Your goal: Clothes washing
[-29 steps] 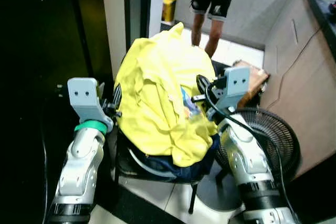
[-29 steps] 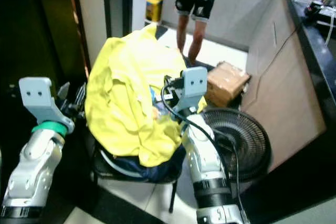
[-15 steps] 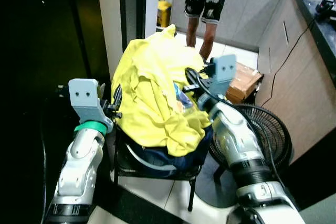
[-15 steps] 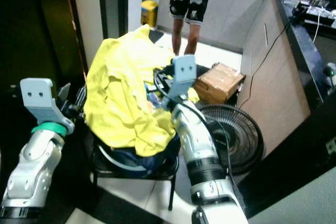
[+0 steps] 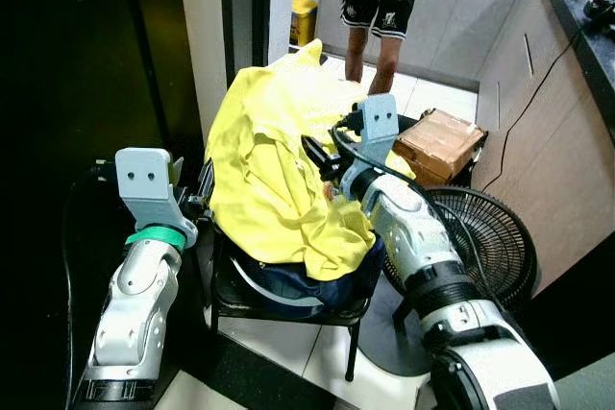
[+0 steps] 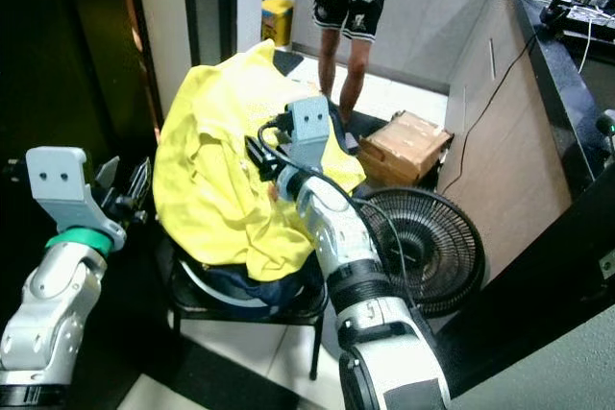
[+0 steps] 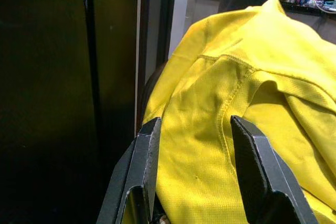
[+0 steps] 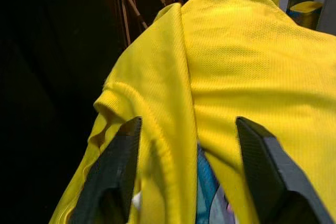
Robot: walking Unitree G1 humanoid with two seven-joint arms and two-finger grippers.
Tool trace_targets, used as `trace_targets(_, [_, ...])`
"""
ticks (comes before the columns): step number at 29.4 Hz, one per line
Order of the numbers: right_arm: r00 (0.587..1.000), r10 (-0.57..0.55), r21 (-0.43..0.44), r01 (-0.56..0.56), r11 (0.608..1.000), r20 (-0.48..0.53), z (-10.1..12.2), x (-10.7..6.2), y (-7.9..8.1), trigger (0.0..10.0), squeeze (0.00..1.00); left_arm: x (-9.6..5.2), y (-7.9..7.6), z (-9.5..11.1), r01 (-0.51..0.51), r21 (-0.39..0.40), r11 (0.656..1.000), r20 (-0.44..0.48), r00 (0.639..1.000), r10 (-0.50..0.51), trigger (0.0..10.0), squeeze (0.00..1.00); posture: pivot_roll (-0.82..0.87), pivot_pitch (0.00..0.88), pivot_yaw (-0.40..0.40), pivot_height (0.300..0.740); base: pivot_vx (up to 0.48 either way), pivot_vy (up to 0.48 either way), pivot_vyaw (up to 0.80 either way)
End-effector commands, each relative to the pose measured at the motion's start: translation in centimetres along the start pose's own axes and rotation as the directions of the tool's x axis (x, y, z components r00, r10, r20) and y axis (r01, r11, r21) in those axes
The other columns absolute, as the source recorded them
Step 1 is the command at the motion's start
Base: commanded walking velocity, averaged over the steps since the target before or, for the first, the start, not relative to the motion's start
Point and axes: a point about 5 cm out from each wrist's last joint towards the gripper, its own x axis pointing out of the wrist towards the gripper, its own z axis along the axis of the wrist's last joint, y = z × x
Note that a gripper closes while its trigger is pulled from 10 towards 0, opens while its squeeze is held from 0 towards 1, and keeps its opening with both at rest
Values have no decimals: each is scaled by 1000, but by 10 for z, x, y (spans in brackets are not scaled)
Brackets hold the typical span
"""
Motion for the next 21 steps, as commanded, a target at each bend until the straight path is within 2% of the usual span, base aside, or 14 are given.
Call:
trace_targets(1, [1000, 1, 27, -1, 1000, -29, -2, 3, -1, 10000, 1000, -3, -1, -3, 15, -35, 999, -20, 1000, -15, 10000, 0, 110, 76, -30, 740, 0, 0, 0])
trace_targets(5, [998, 3, 49, 0, 999, -63, -2, 9, -1, 10000, 1000, -4, -1, -3, 25, -46, 999, -28, 999, -27, 10000, 0, 111, 92, -26, 740, 0, 0, 0])
trace_targets(12, [968, 68, 94, -46, 994, -242, -24, 10, 10, 10000, 1000, -8, -9, -3, 90, -78, 993, -55, 994, -95, 10000, 0, 118, 115, -21, 740, 0, 0, 0])
trace_targets(13, [958, 80, 90, -57, 994, -274, -29, 8, 11, 10000, 682, -8, -10, -4, 102, -77, 992, -60, 992, -107, 10000, 0, 122, 114, -18, 740, 0, 0, 0])
trace_targets(14, [958, 80, 90, -57, 994, -274, -29, 8, 11, 10000, 682, -8, -10, -4, 102, -77, 992, -60, 992, -107, 10000, 0, 122, 114, -18, 740, 0, 0, 0])
trace_targets(15, [948, 93, 74, -74, 994, -304, -34, 7, 12, 10000, 0, -8, -11, -4, 110, -78, 991, -65, 991, -115, 10000, 0, 122, 114, -18, 740, 0, 0, 0])
trace_targets(16, [948, 93, 74, -74, 994, -304, -34, 7, 12, 10000, 0, -8, -11, -4, 110, -78, 991, -65, 991, -115, 10000, 0, 122, 114, -18, 740, 0, 0, 0])
trace_targets(18, [939, 123, -56, -149, 987, -321, -40, 4, 15, 10000, 0, -8, -13, -5, 132, -61, 989, -78, 988, -137, 10000, 0, 122, 114, -18, 740, 0, 0, 0])
trace_targets(19, [939, 123, -56, -149, 987, -321, -40, 4, 15, 10000, 0, -8, -13, -5, 132, -61, 989, -78, 988, -137, 10000, 0, 122, 114, -18, 740, 0, 0, 0])
trace_targets(21, [945, 144, -122, -187, 975, -293, -38, 4, 17, 10000, 0, -8, -13, -4, 134, -55, 989, -78, 987, -138, 10000, 0, 127, 108, -14, 740, 0, 0, 0])
